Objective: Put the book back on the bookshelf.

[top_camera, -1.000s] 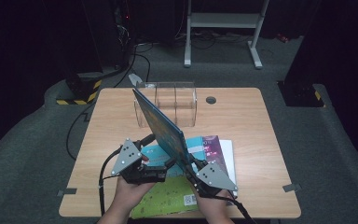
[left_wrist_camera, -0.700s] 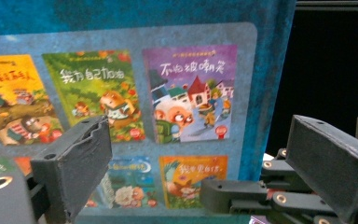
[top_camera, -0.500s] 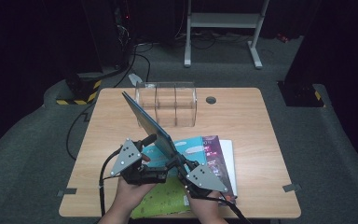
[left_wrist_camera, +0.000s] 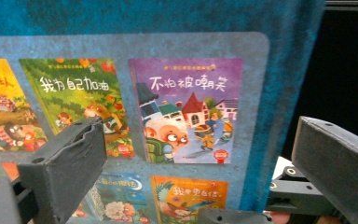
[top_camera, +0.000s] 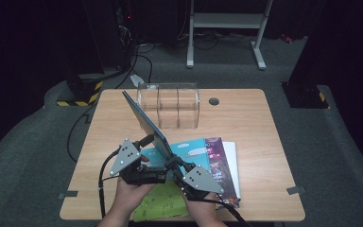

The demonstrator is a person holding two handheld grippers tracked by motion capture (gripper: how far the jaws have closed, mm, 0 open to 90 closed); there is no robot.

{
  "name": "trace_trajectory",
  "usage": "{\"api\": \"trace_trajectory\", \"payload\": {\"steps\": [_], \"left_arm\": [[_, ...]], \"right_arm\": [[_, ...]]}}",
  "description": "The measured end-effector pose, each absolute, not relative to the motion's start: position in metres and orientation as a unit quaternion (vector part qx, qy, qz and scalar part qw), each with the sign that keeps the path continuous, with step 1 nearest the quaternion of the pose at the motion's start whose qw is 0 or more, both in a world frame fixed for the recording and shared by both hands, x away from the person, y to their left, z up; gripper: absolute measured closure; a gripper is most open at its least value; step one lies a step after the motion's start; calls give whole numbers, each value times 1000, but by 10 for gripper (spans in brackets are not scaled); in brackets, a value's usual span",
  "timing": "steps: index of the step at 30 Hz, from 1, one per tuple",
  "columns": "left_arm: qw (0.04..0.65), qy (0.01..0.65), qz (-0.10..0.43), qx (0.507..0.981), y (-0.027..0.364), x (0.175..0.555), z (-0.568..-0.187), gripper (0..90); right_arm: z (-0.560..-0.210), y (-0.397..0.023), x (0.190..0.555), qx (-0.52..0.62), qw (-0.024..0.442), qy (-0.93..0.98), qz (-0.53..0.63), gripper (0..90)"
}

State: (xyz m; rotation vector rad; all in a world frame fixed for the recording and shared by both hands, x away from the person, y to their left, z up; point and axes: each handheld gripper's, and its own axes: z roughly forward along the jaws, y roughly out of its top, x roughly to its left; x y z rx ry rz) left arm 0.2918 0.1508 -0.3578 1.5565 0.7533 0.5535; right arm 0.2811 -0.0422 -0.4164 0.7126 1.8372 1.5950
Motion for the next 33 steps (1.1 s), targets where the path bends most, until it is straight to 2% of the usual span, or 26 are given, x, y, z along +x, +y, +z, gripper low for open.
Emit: {"api": "trace_trajectory", "payload": {"steps": [33], "left_arm": [[578, 344, 258, 694, 159, 295, -362, 41]], "right_arm": [[-432, -23, 274, 251, 246, 724, 593, 643]]}}
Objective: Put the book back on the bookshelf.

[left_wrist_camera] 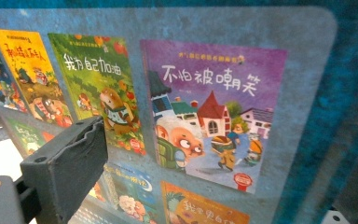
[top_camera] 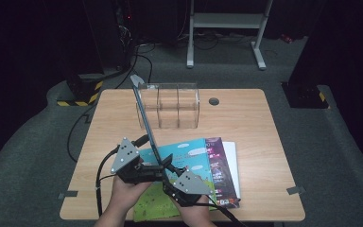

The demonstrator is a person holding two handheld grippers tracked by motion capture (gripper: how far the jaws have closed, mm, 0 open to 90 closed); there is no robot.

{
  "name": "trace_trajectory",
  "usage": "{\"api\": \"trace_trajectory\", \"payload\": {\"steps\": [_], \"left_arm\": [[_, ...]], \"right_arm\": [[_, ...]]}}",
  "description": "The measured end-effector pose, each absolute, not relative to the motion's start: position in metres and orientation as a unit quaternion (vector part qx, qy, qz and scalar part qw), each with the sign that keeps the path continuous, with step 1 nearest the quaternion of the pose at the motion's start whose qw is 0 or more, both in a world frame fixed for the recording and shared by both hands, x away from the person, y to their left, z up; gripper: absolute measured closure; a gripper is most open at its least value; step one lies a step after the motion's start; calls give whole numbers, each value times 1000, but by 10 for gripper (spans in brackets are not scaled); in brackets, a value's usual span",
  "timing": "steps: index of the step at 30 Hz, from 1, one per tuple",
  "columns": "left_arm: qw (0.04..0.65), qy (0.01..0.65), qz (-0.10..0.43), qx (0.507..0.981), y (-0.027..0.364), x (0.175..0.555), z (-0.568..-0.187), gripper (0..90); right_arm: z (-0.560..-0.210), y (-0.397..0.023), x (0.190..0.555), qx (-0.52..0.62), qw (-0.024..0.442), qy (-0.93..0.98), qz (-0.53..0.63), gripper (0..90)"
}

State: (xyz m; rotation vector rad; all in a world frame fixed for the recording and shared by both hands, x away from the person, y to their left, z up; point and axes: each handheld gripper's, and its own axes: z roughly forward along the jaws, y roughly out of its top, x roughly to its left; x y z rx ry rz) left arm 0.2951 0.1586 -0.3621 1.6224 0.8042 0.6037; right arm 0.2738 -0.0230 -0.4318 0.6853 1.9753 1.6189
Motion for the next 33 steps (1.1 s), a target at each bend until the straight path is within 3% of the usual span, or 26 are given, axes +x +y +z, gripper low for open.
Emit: {"api": "trace_trajectory", "payload": {"steps": [21, 33], "left_arm": [[557, 344, 273, 705, 174, 291, -364, 180], [551, 340, 278, 710, 175, 289, -366, 215]], "right_arm": [[-434, -15, 271, 235, 220, 738, 593, 589], [-427, -65, 259, 251, 234, 727, 595, 550]]}}
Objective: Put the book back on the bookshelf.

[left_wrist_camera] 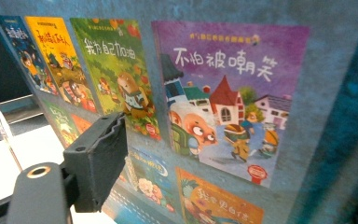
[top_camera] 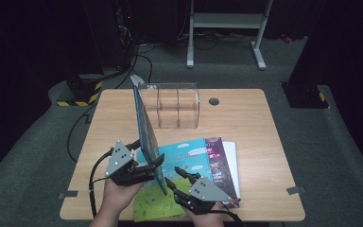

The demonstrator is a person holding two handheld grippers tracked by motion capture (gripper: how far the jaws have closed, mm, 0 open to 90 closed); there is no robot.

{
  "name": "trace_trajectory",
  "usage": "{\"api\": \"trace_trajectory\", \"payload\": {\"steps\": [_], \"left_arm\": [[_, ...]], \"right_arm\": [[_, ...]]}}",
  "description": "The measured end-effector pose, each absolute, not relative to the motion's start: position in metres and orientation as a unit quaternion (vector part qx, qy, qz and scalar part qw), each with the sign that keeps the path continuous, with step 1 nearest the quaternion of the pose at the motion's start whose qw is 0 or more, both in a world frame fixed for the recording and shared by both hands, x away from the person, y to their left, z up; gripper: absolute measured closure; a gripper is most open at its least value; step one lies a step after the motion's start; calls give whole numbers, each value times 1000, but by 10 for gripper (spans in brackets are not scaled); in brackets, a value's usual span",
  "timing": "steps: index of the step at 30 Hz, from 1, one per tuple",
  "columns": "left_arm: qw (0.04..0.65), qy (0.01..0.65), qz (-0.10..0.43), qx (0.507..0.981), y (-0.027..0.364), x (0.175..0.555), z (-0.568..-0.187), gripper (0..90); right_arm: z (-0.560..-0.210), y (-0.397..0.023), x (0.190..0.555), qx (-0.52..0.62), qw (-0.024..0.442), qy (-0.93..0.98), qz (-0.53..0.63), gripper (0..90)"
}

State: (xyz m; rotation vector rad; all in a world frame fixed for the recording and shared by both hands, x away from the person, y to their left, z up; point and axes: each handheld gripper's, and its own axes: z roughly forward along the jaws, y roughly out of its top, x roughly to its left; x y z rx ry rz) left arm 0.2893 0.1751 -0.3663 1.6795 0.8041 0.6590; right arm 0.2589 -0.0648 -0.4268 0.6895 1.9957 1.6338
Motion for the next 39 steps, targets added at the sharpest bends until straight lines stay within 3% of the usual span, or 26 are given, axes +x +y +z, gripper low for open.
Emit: {"api": "trace_trajectory", "payload": {"steps": [6, 11, 29, 39], "left_arm": [[550, 339, 280, 710, 176, 288, -368, 291], [557, 348, 282, 699, 180, 284, -369, 326], [531, 353, 340, 692, 194, 271, -367, 421], [540, 380, 338, 670, 213, 271, -366, 511]], "right_arm": [[-429, -115, 272, 293, 287, 717, 565, 551], [-440, -147, 280, 335, 297, 698, 560, 553], [-460, -171, 293, 371, 301, 705, 525, 552], [-459, -173, 294, 372, 301, 702, 527, 551]]}}
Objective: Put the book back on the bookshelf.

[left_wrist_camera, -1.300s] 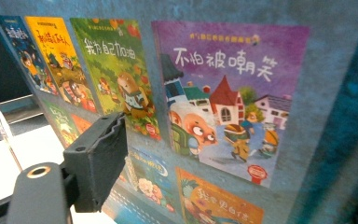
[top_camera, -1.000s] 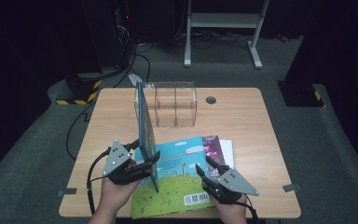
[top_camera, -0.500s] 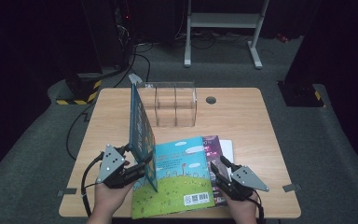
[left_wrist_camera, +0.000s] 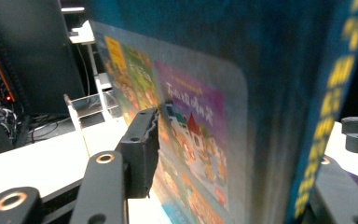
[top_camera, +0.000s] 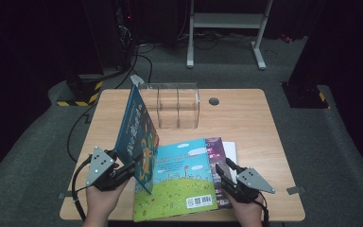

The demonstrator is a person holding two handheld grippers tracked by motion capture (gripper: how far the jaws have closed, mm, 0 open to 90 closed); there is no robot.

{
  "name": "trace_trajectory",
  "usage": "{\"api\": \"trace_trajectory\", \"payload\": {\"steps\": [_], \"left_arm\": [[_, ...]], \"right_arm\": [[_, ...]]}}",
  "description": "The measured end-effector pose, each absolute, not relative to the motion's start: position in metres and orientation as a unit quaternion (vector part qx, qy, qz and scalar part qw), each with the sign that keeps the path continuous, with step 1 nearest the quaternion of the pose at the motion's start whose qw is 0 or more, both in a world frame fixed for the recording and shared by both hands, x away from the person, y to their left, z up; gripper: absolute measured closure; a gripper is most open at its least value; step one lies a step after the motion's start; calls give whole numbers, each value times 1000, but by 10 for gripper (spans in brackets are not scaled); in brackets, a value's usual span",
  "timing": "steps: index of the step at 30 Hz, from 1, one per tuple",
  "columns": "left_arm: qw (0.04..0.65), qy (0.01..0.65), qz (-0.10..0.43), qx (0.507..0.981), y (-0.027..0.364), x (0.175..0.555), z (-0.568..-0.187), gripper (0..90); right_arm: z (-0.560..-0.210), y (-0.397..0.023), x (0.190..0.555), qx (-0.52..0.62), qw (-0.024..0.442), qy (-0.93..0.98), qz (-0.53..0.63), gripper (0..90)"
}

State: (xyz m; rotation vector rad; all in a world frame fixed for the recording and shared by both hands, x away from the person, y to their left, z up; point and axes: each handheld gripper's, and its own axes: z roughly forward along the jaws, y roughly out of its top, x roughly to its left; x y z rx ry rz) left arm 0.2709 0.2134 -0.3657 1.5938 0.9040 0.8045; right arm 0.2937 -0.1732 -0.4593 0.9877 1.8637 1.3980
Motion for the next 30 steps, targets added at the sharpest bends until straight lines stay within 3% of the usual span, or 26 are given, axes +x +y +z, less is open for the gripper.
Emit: {"api": "trace_trajectory", "payload": {"steps": [13, 19, 30], "left_arm": [[524, 403, 378, 648, 231, 269, -365, 673], [514, 403, 390, 649, 232, 269, -364, 698], [538, 408, 357, 646, 242, 275, -363, 779]], "right_arm": [[-461, -170, 294, 372, 293, 707, 526, 552], [-462, -170, 294, 373, 292, 707, 526, 553], [-462, -170, 294, 376, 289, 706, 525, 553]]}}
